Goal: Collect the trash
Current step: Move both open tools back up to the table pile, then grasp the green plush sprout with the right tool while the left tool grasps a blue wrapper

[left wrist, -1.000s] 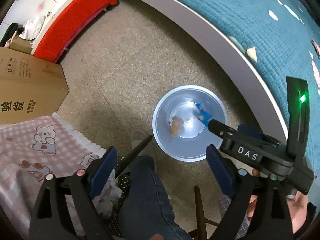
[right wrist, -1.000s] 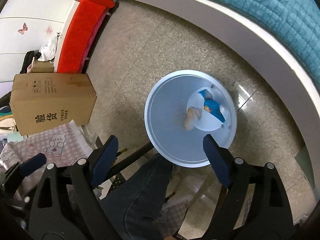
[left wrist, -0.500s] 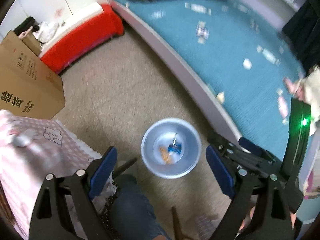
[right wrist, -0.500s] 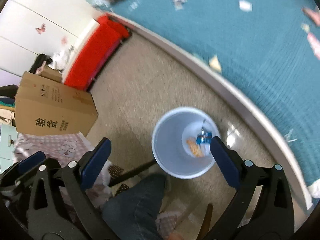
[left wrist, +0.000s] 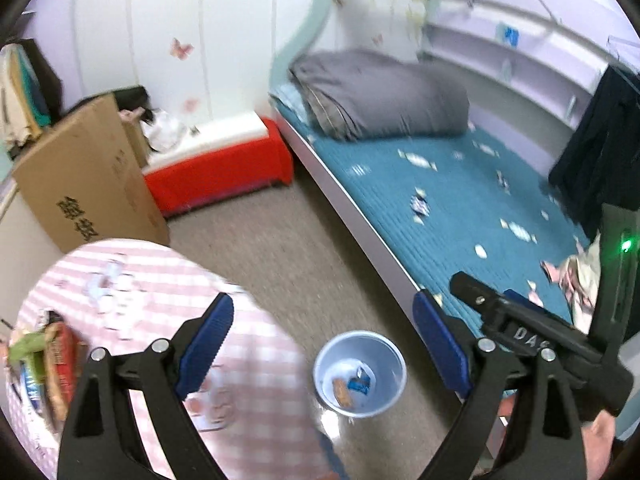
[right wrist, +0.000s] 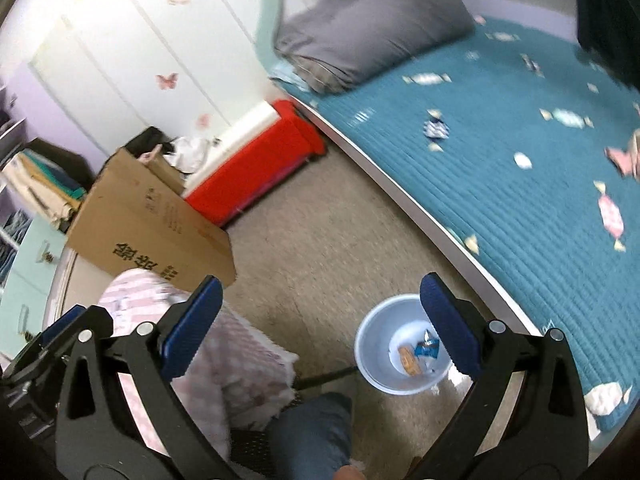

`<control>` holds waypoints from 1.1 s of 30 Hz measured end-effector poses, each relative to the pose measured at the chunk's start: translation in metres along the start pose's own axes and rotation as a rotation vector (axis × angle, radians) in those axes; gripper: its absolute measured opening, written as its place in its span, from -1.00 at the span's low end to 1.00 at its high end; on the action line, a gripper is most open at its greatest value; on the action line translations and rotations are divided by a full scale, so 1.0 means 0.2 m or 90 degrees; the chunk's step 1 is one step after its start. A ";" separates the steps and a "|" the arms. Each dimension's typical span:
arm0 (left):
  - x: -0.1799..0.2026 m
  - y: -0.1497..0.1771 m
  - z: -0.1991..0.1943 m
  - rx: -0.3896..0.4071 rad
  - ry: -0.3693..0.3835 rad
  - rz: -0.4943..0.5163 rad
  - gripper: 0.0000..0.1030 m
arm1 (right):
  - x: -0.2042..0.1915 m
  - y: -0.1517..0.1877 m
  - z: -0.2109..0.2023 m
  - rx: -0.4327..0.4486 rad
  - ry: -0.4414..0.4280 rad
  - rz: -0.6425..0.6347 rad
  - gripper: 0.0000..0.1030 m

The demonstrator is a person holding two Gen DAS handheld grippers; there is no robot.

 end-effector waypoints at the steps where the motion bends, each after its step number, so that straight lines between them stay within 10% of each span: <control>1: -0.04 0.01 -0.05 0.010 -0.008 -0.004 0.73 | -0.07 0.01 -0.03 0.004 -0.009 -0.013 0.88; 20: -0.90 0.37 -0.69 0.128 -0.147 -0.118 0.75 | -1.07 0.40 -0.25 0.006 -0.143 -0.243 0.88; 33: -1.51 0.88 -0.78 0.080 -0.261 -0.192 0.79 | -1.51 0.85 -0.02 -0.069 -0.183 -0.408 0.88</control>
Point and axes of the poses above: each gripper's, at about its wrist camera, not at the fingertips, and z roughly the way its jaws point, x to its right, y to its underside, the point moved 6 cm from there along z, roughly the way its jaws point, and after that the axes turned 10 degrees about z, right-handed, at the moved point
